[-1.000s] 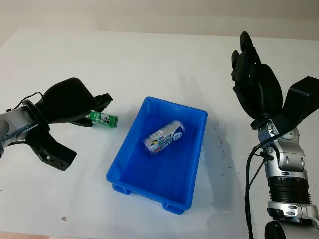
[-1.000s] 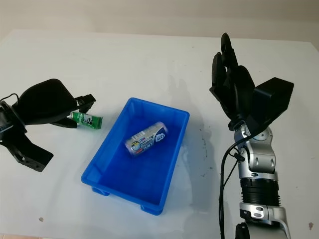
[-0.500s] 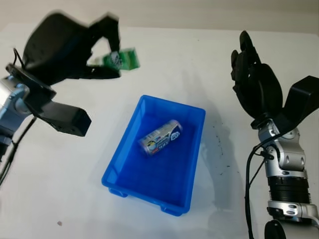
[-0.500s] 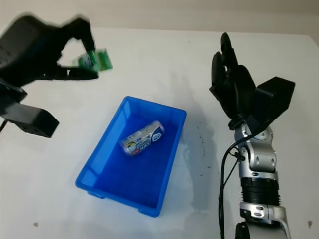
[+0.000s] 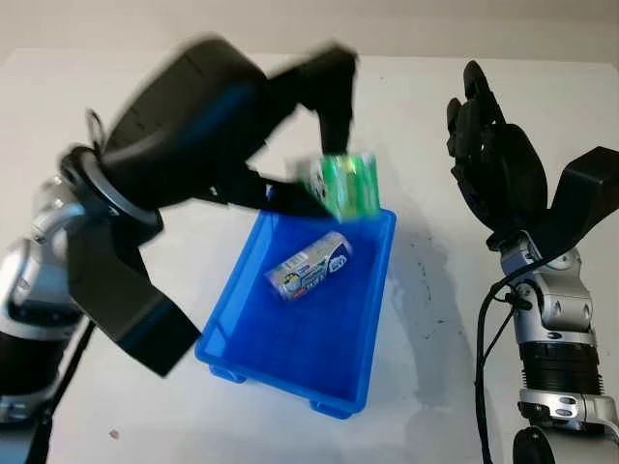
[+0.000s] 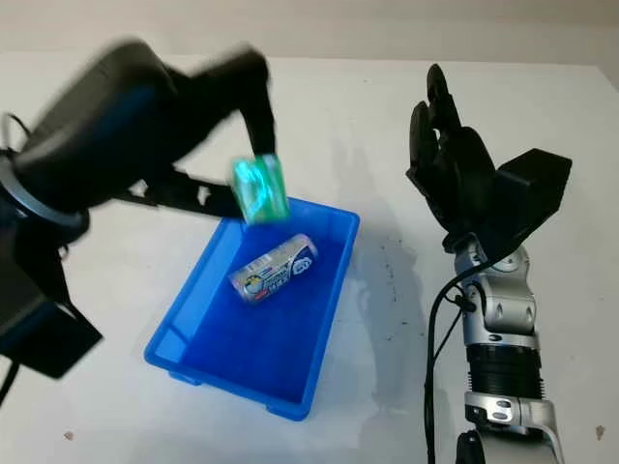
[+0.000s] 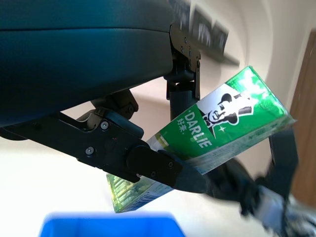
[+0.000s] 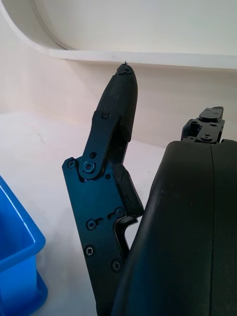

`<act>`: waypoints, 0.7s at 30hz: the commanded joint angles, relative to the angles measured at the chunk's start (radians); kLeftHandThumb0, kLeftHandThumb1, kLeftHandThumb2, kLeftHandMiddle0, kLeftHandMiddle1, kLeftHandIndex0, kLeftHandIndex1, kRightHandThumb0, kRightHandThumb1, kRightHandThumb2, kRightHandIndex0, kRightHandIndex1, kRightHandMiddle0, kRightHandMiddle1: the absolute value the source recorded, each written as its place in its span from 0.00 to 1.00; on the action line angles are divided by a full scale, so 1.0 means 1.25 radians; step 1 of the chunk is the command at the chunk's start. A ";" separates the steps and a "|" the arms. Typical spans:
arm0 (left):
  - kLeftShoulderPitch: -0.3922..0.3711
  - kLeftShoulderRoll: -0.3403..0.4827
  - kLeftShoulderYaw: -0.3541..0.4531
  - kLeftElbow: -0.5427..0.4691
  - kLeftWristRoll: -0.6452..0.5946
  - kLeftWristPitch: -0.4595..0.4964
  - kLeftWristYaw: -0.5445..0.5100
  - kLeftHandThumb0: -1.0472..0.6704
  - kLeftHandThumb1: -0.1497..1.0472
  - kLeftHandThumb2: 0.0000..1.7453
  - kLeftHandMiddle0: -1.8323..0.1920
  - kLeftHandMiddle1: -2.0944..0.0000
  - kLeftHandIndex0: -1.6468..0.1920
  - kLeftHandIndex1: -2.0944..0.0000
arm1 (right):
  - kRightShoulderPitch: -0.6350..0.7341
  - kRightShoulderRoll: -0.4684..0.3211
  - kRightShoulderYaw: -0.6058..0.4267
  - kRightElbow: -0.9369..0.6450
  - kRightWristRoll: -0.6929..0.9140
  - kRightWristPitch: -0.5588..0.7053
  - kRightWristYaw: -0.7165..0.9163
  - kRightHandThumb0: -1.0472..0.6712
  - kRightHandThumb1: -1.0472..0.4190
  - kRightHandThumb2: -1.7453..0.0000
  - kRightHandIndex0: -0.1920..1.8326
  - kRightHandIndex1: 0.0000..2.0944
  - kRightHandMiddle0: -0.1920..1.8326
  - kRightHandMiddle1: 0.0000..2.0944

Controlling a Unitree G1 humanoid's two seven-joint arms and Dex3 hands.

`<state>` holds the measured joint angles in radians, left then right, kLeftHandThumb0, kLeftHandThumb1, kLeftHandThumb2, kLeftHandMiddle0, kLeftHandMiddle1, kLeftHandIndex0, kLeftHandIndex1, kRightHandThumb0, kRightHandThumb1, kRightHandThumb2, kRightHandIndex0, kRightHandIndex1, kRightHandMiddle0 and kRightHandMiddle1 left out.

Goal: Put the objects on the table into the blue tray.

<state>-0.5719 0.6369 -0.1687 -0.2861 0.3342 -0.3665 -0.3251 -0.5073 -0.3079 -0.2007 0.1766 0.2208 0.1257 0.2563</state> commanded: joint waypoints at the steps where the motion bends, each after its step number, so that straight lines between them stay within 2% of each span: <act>1: 0.001 -0.004 -0.018 0.014 0.004 -0.014 -0.029 0.29 1.00 0.07 0.40 0.00 0.45 0.01 | -0.002 0.001 0.003 -0.012 -0.005 -0.014 -0.002 0.20 0.00 0.61 0.00 0.00 0.00 0.00; 2: 0.002 -0.002 -0.026 0.025 -0.003 -0.014 -0.054 0.28 1.00 0.09 0.44 0.00 0.50 0.01 | 0.000 0.002 0.003 -0.014 -0.007 -0.015 -0.004 0.20 0.00 0.61 0.00 0.00 0.00 0.00; 3: 0.003 0.002 -0.031 0.033 -0.010 -0.014 -0.077 0.28 1.00 0.08 0.49 0.00 0.60 0.06 | 0.001 0.003 0.004 -0.016 -0.009 -0.014 -0.007 0.19 0.00 0.61 0.00 0.00 0.00 0.00; 5: 0.005 0.009 -0.034 0.039 -0.021 -0.012 -0.120 0.30 0.99 0.05 0.58 0.01 0.72 0.15 | 0.004 0.003 0.004 -0.021 -0.010 -0.011 -0.011 0.20 0.00 0.61 0.00 0.00 0.00 0.00; 7: 0.004 0.012 -0.033 0.044 -0.025 -0.015 -0.150 0.31 0.97 0.04 0.63 0.04 0.76 0.20 | 0.007 0.004 0.003 -0.025 -0.007 -0.009 -0.011 0.20 0.00 0.61 0.00 0.00 0.00 0.00; 8: 0.002 0.014 -0.033 0.048 -0.025 -0.020 -0.162 0.31 0.97 0.03 0.65 0.08 0.77 0.26 | 0.009 0.004 0.003 -0.027 -0.007 -0.009 -0.012 0.20 0.00 0.61 0.00 0.00 0.00 0.00; 9: 0.001 0.014 -0.032 0.053 -0.027 -0.027 -0.172 0.31 0.98 0.03 0.68 0.24 0.77 0.36 | 0.011 0.004 0.003 -0.028 -0.008 -0.008 -0.013 0.20 0.00 0.61 0.00 0.00 0.00 0.00; 11: -0.002 0.015 -0.029 0.063 -0.026 -0.040 -0.185 0.31 0.99 0.04 0.68 0.47 0.77 0.48 | 0.014 0.004 0.003 -0.030 -0.007 -0.009 -0.013 0.20 0.00 0.61 0.00 0.00 0.00 0.00; 12: -0.003 0.015 -0.028 0.068 -0.024 -0.047 -0.188 0.30 1.00 0.04 0.68 0.62 0.77 0.55 | 0.015 0.005 0.002 -0.030 -0.006 -0.009 -0.013 0.21 0.00 0.61 0.00 0.00 0.00 0.00; 13: -0.003 0.015 -0.026 0.073 -0.023 -0.053 -0.190 0.30 1.00 0.04 0.67 0.71 0.76 0.61 | 0.015 0.006 0.002 -0.030 -0.005 -0.009 -0.013 0.21 0.00 0.61 0.00 0.00 0.00 0.00; 14: -0.004 0.014 -0.024 0.076 -0.021 -0.057 -0.190 0.30 1.00 0.04 0.66 0.76 0.75 0.64 | 0.015 0.007 0.002 -0.029 -0.004 -0.010 -0.013 0.21 0.00 0.61 0.00 0.00 0.00 0.00; 15: -0.003 0.013 -0.022 0.080 -0.019 -0.062 -0.189 0.30 1.00 0.04 0.67 0.79 0.76 0.66 | 0.015 0.007 0.002 -0.029 -0.006 -0.010 -0.016 0.21 0.00 0.61 0.00 0.00 0.00 0.00; 18: -0.003 0.010 -0.017 0.088 -0.007 -0.073 -0.179 0.38 0.94 0.03 0.82 0.68 0.84 0.61 | 0.016 0.008 0.002 -0.028 -0.007 -0.011 -0.017 0.21 0.00 0.61 0.00 0.00 0.00 0.00; 20: -0.004 0.009 -0.014 0.089 -0.004 -0.073 -0.179 0.43 0.93 0.03 0.85 0.67 0.86 0.60 | 0.017 0.009 0.001 -0.028 -0.004 -0.011 -0.017 0.21 0.00 0.61 0.00 0.00 0.00 0.00; 21: -0.004 0.008 -0.012 0.091 -0.004 -0.073 -0.179 0.50 0.93 0.03 0.88 0.66 0.88 0.59 | 0.016 0.009 0.001 -0.027 -0.003 -0.012 -0.017 0.22 0.00 0.61 0.00 0.00 0.00 0.00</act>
<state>-0.5681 0.6464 -0.1961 -0.1735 0.3289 -0.4509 -0.5539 -0.4940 -0.3014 -0.1948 0.1559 0.2126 0.1199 0.2354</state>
